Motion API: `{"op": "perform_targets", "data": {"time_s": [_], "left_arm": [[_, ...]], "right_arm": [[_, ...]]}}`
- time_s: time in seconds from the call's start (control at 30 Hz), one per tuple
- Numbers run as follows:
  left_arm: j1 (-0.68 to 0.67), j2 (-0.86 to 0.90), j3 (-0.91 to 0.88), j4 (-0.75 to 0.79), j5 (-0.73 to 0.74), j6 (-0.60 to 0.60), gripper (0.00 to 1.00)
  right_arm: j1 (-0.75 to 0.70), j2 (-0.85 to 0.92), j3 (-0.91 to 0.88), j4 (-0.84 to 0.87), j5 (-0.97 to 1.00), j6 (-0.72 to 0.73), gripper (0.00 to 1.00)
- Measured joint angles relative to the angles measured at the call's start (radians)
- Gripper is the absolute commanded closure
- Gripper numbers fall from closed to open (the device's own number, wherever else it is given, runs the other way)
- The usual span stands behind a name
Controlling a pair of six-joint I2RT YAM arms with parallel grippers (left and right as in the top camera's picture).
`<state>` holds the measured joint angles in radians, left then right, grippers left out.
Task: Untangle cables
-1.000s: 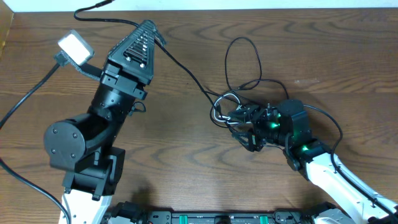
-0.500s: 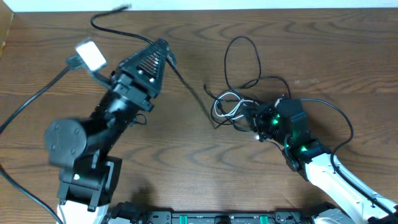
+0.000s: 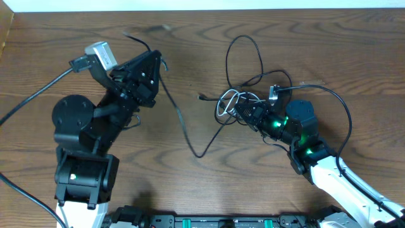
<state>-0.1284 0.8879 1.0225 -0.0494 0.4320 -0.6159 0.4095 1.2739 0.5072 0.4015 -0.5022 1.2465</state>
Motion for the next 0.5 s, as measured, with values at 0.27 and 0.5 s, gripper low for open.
{"op": "perform_targets", "data": {"time_s": [0.27, 0.5], "left_arm": [[0.004, 0.0, 0.0, -0.146, -0.15, 0.054, 0.35], [0.004, 0.0, 0.0, -0.155, -0.178, 0.066, 0.24]], "right_arm": [[0.0, 0.0, 0.0, 0.003, -0.007, -0.066, 0.98], [0.0, 0.0, 0.0, 0.039, -0.008, -0.078, 0.99]]}}
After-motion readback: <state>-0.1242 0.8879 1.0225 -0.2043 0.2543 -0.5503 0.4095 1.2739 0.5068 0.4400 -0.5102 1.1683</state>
